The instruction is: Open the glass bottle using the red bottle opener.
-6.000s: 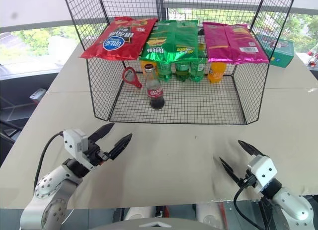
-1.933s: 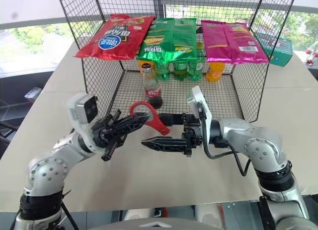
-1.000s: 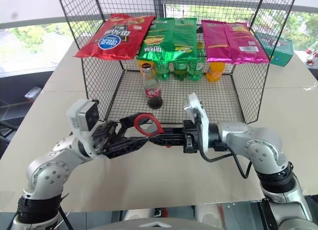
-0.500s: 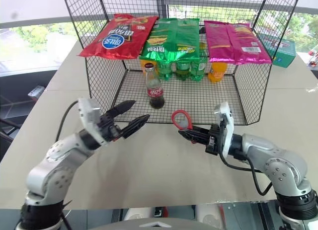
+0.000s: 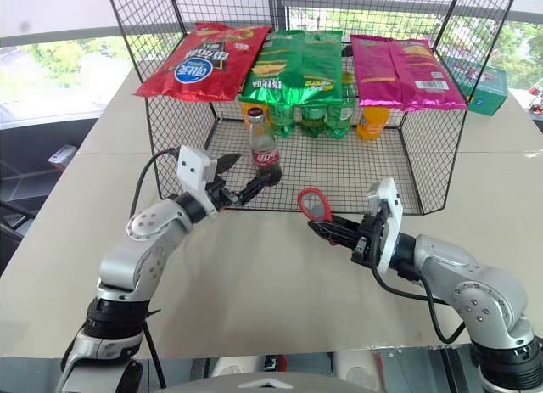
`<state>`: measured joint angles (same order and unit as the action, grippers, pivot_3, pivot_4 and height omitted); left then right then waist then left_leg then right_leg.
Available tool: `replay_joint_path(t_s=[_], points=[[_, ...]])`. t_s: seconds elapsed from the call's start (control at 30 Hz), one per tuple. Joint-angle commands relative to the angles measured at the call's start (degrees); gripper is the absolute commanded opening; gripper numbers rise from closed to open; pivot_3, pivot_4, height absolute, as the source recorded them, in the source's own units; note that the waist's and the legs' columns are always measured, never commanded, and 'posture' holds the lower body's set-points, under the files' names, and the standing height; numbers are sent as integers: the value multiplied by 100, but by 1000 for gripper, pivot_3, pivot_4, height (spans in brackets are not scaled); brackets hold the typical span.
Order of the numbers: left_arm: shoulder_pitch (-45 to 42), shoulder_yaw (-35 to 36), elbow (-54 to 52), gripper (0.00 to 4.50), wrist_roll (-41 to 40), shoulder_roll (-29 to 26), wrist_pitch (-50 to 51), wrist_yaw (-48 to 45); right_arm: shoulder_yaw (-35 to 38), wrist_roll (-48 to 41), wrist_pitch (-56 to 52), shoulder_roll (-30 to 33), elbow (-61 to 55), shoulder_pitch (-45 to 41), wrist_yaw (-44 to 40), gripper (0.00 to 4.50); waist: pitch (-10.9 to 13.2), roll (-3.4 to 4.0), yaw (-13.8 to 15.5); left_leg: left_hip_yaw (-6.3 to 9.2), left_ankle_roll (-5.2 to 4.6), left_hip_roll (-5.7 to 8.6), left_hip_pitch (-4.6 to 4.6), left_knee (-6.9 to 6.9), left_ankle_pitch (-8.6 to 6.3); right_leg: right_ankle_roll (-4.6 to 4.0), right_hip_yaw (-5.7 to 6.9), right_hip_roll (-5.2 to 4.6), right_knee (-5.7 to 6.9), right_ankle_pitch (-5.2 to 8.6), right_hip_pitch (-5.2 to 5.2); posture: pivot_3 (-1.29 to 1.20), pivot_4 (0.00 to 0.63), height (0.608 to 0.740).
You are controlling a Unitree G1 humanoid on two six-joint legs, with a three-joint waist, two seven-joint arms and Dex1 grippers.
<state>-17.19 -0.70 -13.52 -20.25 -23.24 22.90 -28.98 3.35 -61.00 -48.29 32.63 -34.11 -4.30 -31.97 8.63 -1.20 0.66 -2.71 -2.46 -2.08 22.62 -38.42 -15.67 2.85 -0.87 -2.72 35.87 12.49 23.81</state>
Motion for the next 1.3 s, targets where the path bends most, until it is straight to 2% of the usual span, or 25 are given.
replay_joint_path(t_s=[0.03, 0.57, 0.6, 0.67, 0.7, 0.73, 0.77, 0.87, 0.97, 1.03, 1.17, 1.3], points=[[-384, -81, 279, 4435, 205, 87, -325, -69, 180, -83, 162, -10, -287, 10, 49, 0, 0, 0, 8, 2, 0, 2, 1, -1, 0, 0, 3, 1, 0, 0, 0, 0, 150, 740], [-1705, -248, 2065, 4435, 696, 502, -1080, -426, 175, -104, 265, 9, -396, 76, 222, 0, 0, -1, 11, 4, 0, 21, 5, -3, 0, 2, 6, 0, 0, -1, -1, 0, 150, 740], [-1782, -226, 2180, 3909, 669, 538, -1127, -493, 172, -108, 264, 12, -406, 80, 231, 0, 0, -1, 11, 4, 0, 22, 5, -3, 0, 2, 6, 0, 0, -1, -1, 0, 150, 740], [-1871, -178, 2317, 3223, 685, 580, -1240, -555, 171, -115, 263, 17, -428, 91, 249, 0, 0, -1, 9, 4, 0, 23, 6, -3, 0, 2, 9, 0, 0, -1, -1, 0, 150, 740], [-1897, -165, 2353, 2648, 708, 585, -1282, -573, 176, -121, 262, 19, -437, 96, 259, 0, 0, -1, 2, 5, 0, 23, 6, -3, 0, 3, 8, 0, 0, -1, -1, 0, 150, 740], [-1911, -154, 2371, 2352, 705, 585, -1309, -613, 183, -127, 262, 20, -448, 103, 270, 0, 0, -1, -4, 7, 0, 22, 6, -2, 0, 3, 7, 0, 0, -1, 0, 0, 150, 740], [-1912, -143, 2358, 2404, 671, 578, -1321, -680, 192, -135, 262, 22, -459, 112, 283, 0, 0, -1, -4, 8, 0, 22, 6, -2, 0, 3, 6, 0, 0, -1, 0, 0, 150, 740], [-1685, -4, 1813, 2404, 9, 517, -1161, -1363, 247, -141, 276, 47, -496, 165, 315, 0, 0, -1, -1, 12, 0, 21, 9, -2, 0, 3, 10, 0, 0, -1, 0, 0, 150, 740], [-1273, 78, 807, 2404, -1289, 156, -223, -2493, 360, -150, 311, 103, -538, 249, 314, 0, 0, -1, -14, 9, 0, 2, 14, -3, 0, 3, 8, -2, 0, -1, 6, 0, 150, 740], [-985, 84, 242, 2404, -1812, -145, 311, -2839, 433, -119, 350, 138, -565, 316, 283, 0, 1, 0, -27, 7, 0, -2, 21, -2, 0, 3, 7, -2, 1, -1, 15, 0, 150, 740], [-476, -142, -408, 2404, -1754, -541, 403, -3054, 457, -108, 400, 126, -579, 346, 316, 0, 0, 2, -13, 9, 0, -1, 16, -2, 0, 2, 9, -1, 7, 0, 15, 0, 150, 740], [-44, -521, -609, 2404, -1158, -695, -33, -3116, 386, -27, 450, 78, -602, 397, 313, 0, 0, 2, 1, 3, 0, 0, 5, -4, 0, -17, 4, 1, 6, 11, 6, 0, 150, 740]])
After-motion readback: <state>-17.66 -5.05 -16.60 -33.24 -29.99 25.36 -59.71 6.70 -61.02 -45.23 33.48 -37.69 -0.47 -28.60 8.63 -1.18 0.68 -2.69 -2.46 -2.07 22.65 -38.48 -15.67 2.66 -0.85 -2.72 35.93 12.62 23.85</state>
